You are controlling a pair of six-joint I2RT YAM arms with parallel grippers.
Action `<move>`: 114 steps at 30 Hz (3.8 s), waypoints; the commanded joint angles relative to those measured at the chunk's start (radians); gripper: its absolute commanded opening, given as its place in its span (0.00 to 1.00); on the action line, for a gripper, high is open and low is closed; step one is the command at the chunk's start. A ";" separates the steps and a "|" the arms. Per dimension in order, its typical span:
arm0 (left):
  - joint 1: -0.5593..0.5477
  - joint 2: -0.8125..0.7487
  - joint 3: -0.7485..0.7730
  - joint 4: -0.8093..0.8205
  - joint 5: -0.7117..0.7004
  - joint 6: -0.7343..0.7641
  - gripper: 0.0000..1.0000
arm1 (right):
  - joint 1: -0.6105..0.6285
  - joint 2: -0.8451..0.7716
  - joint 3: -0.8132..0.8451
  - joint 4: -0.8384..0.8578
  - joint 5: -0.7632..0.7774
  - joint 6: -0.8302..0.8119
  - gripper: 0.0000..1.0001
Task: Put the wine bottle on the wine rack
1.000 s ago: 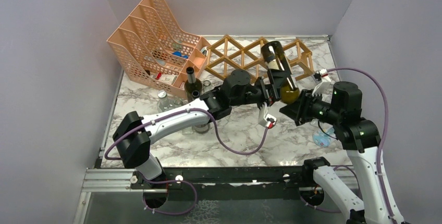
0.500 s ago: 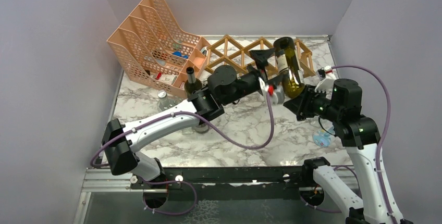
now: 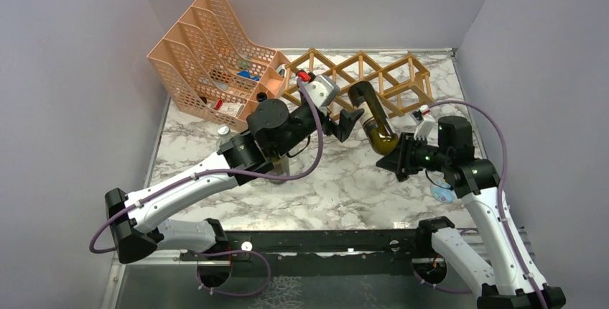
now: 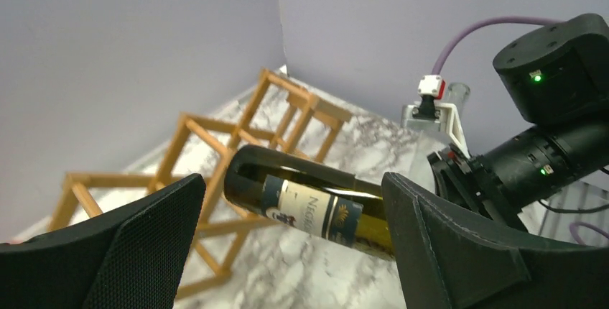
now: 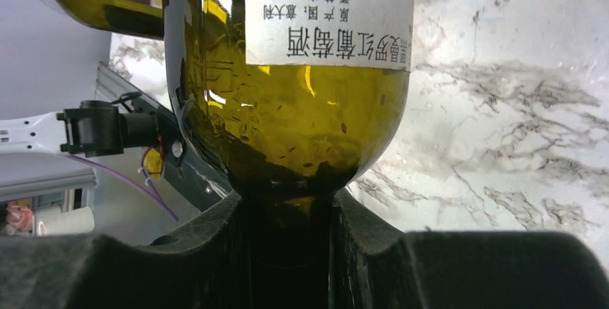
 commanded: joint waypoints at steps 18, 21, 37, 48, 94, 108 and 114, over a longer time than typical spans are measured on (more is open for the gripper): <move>0.005 -0.227 -0.287 0.029 -0.132 -0.229 0.99 | -0.002 0.063 -0.142 0.355 0.038 0.132 0.01; 0.005 -0.226 -0.284 0.041 -0.143 -0.241 0.99 | -0.002 0.083 -0.162 0.440 0.037 0.181 0.01; 0.005 -0.194 -0.229 -0.052 -0.186 -0.244 0.99 | 0.016 0.207 -0.197 0.694 0.045 0.280 0.01; 0.006 -0.195 -0.219 -0.080 -0.182 -0.239 0.99 | 0.056 0.390 -0.164 0.870 0.068 0.257 0.01; 0.005 -0.267 -0.203 -0.162 -0.260 -0.167 0.99 | 0.123 0.430 -0.010 0.647 0.343 0.224 0.76; 0.005 -0.382 -0.149 -0.232 -0.366 -0.051 0.99 | 0.141 0.291 0.138 0.489 0.057 0.022 0.72; 0.006 -0.459 -0.159 -0.241 -0.382 -0.022 0.99 | 0.378 0.383 0.218 0.501 0.216 -0.037 0.73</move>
